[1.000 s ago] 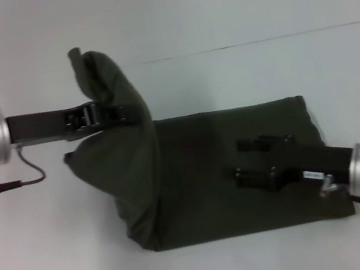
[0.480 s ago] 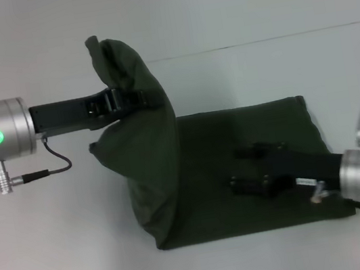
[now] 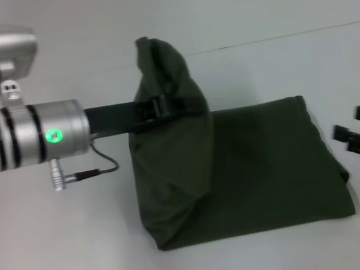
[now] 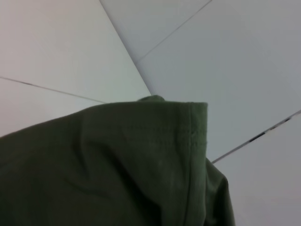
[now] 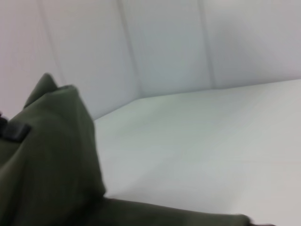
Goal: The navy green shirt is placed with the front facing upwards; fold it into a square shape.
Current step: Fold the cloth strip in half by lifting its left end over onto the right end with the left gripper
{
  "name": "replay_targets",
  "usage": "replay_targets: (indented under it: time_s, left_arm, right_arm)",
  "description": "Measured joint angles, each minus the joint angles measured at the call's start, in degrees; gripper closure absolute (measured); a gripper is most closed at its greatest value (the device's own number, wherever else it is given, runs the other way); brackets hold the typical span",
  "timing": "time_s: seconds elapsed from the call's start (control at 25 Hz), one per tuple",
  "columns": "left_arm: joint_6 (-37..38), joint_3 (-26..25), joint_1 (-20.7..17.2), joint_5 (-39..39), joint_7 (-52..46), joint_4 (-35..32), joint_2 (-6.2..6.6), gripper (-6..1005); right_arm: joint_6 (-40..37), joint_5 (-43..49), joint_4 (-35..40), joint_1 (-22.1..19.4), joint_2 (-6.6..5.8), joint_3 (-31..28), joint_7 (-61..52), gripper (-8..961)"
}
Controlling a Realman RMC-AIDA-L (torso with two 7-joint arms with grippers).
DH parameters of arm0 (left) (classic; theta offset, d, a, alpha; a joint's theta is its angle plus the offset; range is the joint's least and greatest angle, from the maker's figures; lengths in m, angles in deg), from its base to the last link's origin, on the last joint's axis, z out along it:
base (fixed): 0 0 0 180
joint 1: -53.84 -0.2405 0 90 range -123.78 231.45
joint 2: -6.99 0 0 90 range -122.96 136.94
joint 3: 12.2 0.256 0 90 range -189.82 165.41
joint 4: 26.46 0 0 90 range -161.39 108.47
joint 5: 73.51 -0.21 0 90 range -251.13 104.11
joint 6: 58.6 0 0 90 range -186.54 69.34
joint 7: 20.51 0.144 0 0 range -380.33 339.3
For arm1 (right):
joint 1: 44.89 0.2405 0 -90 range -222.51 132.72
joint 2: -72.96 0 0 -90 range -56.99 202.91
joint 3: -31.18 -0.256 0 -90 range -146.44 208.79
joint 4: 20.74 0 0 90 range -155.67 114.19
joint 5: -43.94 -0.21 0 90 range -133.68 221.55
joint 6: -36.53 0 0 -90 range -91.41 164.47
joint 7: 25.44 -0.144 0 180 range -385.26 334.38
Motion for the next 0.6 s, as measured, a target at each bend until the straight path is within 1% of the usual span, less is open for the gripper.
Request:
replay_targets:
  time_s: [0.08,0.2,0.36,0.6]
  left_arm:
    - [-2.03,2.35,0.48,1.30,-0.01,0.98,-0.05,876]
    - [-5.82,6.30,1.29,2.93,-0.06,2.77,-0.12,873]
    - [-9.43,10.52,2.04,5.27,-0.14,4.46,-0.19,870]
    - [-12.77,16.20,2.18,8.33,-0.20,4.89,-0.27,864]
  right_arm:
    - [-0.52,-0.03,0.00,-1.03,-0.37,-1.33,0.12,161]
    - [-0.81,-0.05,0.00,-1.98,-0.48,-2.58,0.54,161]
    - [-0.17,0.11,0.03,-2.11,-0.25,-2.85,0.73,161]
    - [0.31,-0.02,0.06,-2.15,-0.03,-2.96,1.39,161]
